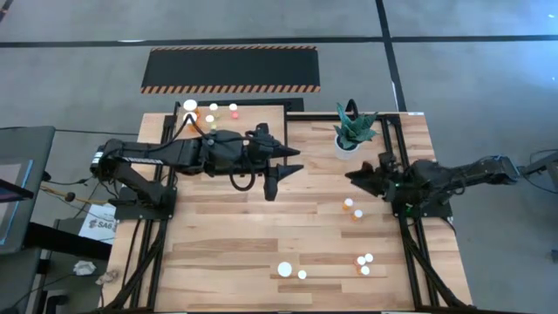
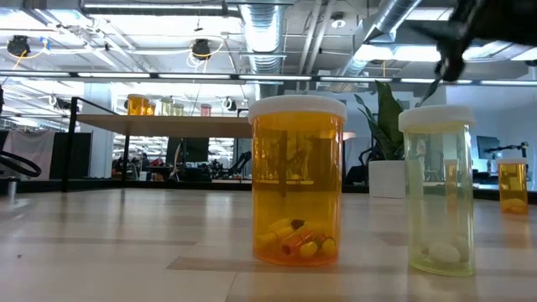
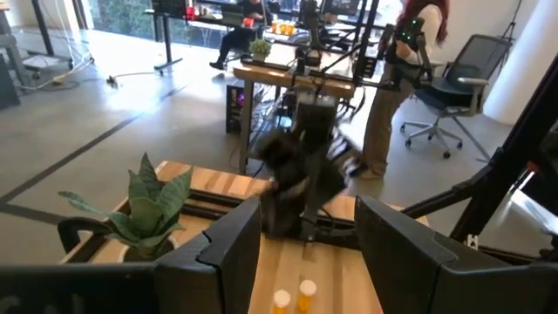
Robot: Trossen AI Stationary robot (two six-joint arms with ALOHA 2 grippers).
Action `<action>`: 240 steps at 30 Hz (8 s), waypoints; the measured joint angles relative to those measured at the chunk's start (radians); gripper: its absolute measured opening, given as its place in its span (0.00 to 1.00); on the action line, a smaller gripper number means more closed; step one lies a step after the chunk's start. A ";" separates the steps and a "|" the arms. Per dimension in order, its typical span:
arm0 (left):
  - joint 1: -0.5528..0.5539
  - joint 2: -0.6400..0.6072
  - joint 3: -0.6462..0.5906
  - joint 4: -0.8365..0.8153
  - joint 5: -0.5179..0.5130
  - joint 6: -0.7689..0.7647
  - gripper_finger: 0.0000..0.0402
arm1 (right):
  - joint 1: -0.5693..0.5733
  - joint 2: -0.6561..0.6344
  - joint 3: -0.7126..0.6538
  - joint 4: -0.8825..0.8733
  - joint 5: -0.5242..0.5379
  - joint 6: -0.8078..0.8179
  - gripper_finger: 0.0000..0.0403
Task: Pick and place medicine bottles onto shelf by color
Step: Put the top small orange pill bottle on the shelf
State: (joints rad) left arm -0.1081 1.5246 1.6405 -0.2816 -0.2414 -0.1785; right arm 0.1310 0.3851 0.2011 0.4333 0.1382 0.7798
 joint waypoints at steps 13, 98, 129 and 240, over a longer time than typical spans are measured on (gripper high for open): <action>0.000 0.000 0.000 -0.001 -0.010 -0.110 0.43 | -0.010 0.163 0.535 -0.946 0.164 -0.190 0.63; -0.050 -0.048 0.000 -0.203 -0.108 -0.184 0.43 | -0.115 1.012 1.009 -1.597 -0.113 -0.139 0.39; -0.160 -0.119 0.000 -0.576 -0.363 -0.412 0.43 | -0.147 1.213 0.977 -1.504 -0.086 -0.541 0.56; -0.274 -0.172 0.000 -0.710 -0.715 -0.608 0.43 | -0.380 0.905 1.007 -0.773 -0.154 -0.594 0.32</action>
State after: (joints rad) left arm -0.3818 1.3521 1.6409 -0.9912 -0.9565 -0.7867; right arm -0.2489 1.2900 1.2081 -0.3400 -0.0162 0.1860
